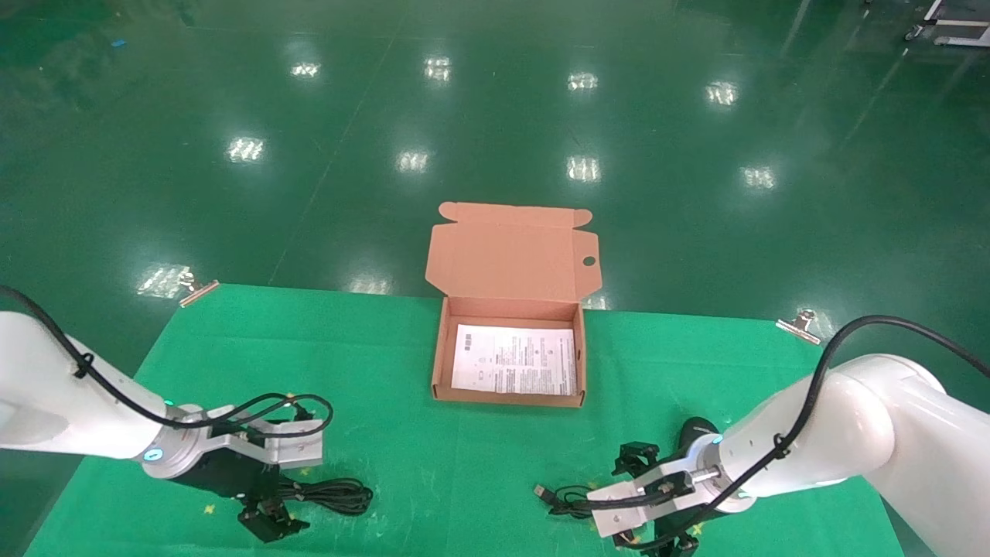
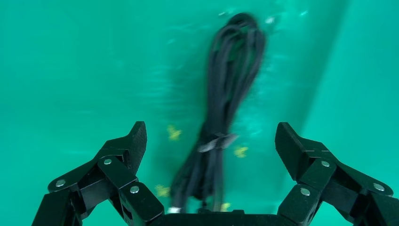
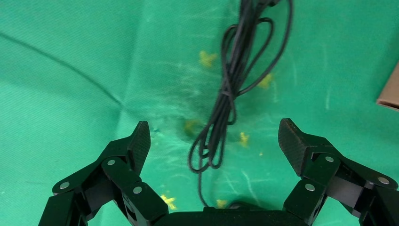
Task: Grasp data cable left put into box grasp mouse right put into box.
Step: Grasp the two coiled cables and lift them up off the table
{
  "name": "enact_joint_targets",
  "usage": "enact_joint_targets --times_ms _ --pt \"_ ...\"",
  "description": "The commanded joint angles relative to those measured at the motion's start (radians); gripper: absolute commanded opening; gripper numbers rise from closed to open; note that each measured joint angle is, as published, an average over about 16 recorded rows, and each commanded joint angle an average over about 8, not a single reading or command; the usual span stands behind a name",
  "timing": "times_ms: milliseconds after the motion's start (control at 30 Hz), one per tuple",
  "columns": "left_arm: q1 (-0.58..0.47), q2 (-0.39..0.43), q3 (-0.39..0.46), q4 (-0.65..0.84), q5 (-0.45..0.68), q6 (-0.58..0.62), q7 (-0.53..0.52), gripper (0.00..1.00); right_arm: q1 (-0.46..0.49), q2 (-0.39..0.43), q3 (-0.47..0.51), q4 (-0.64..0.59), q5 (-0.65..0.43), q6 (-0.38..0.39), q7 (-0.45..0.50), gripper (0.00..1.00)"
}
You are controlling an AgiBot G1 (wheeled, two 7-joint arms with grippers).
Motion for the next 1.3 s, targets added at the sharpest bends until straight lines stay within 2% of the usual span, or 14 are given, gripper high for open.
enact_joint_targets --times_ms 33,100,133,300,333,367,400,1300 --pt "0.002 0.006 0.000 0.020 0.001 -0.019 0.018 1.00 -0.002 -0.005 0.002 -0.013 0.003 0.007 0.003 1.00" --pt "0.007 0.009 -0.002 0.035 -0.001 -0.034 0.032 0.78 -0.003 -0.011 0.004 -0.030 0.007 0.009 0.001 0.99" --pt "0.009 0.010 -0.004 0.042 -0.004 -0.040 0.038 0.65 -0.004 -0.015 0.005 -0.039 0.010 0.011 -0.001 0.89" --pt "0.016 0.008 -0.019 0.075 -0.024 -0.059 0.055 0.03 -0.004 -0.030 0.006 -0.077 0.011 0.018 -0.017 0.26" --pt "0.016 0.007 -0.022 0.081 -0.028 -0.061 0.057 0.00 -0.004 -0.032 0.006 -0.082 0.012 0.019 -0.020 0.14" --pt "0.017 0.006 -0.024 0.086 -0.031 -0.062 0.058 0.00 -0.004 -0.033 0.006 -0.086 0.012 0.020 -0.022 0.03" --pt "0.017 0.005 -0.026 0.089 -0.033 -0.063 0.059 0.00 -0.004 -0.034 0.006 -0.089 0.012 0.021 -0.023 0.00" --pt "0.017 0.005 -0.022 0.077 -0.029 -0.059 0.056 0.00 -0.003 -0.031 0.006 -0.079 0.014 0.019 -0.020 0.00"
